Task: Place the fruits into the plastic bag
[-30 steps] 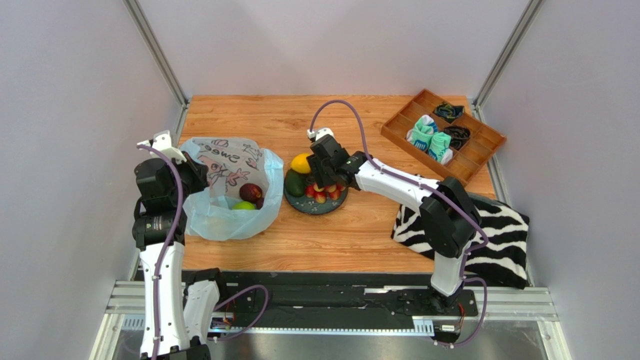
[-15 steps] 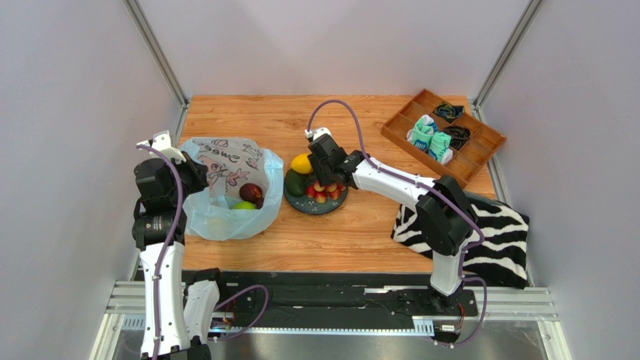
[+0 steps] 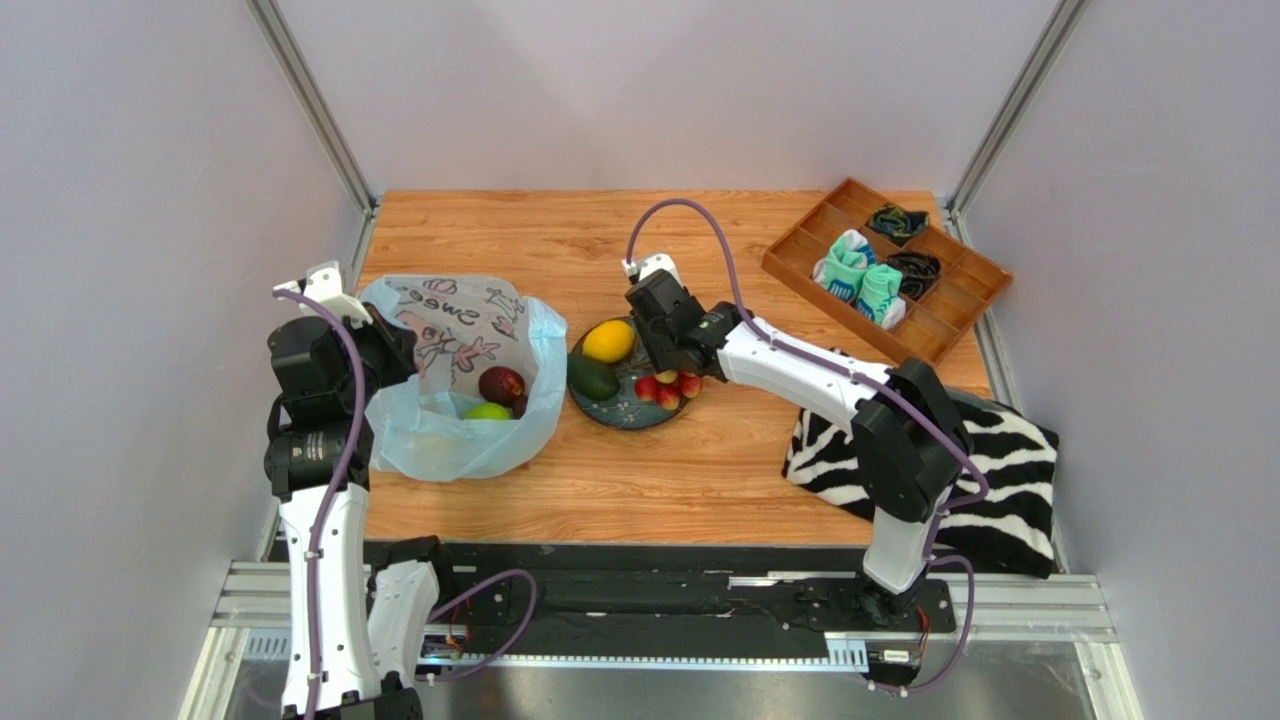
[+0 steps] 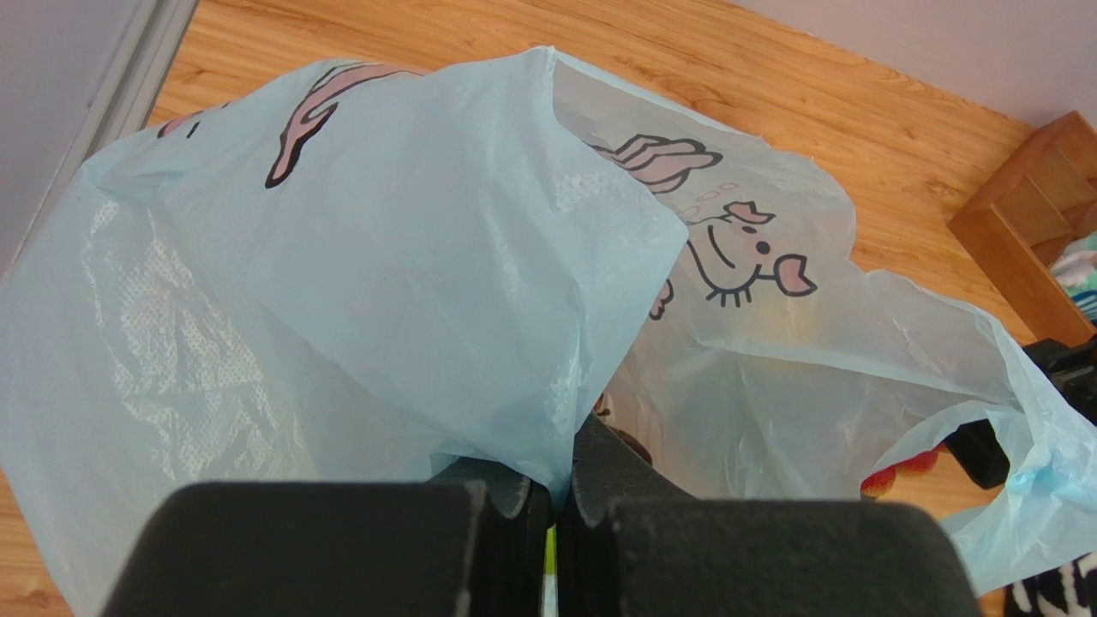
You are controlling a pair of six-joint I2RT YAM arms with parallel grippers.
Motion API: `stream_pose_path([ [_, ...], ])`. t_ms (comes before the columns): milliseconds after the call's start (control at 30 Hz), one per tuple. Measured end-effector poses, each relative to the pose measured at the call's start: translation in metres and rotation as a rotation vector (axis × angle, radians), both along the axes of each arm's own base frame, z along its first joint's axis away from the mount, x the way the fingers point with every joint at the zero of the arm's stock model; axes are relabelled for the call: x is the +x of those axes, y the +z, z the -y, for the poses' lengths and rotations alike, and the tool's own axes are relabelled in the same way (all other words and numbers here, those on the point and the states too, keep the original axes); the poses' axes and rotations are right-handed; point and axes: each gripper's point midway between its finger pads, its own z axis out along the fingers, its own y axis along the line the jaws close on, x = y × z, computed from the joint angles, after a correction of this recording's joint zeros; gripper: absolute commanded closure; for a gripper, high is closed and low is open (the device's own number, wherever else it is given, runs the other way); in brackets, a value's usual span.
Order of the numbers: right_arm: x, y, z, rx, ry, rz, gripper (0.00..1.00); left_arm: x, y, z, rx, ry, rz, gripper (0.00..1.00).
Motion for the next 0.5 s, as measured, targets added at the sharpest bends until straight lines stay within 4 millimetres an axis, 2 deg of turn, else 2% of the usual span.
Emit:
stream_pose_path([
  [200, -0.004, 0.019, 0.014, -0.005, -0.024, 0.042, 0.86, 0.000, 0.000, 0.001, -0.003, -0.004, 0.000, 1.00],
  [500, -0.011, 0.035, 0.031, -0.027, -0.052, 0.065, 0.93, 0.000, 0.000, 0.001, -0.004, -0.006, 0.001, 1.00],
])
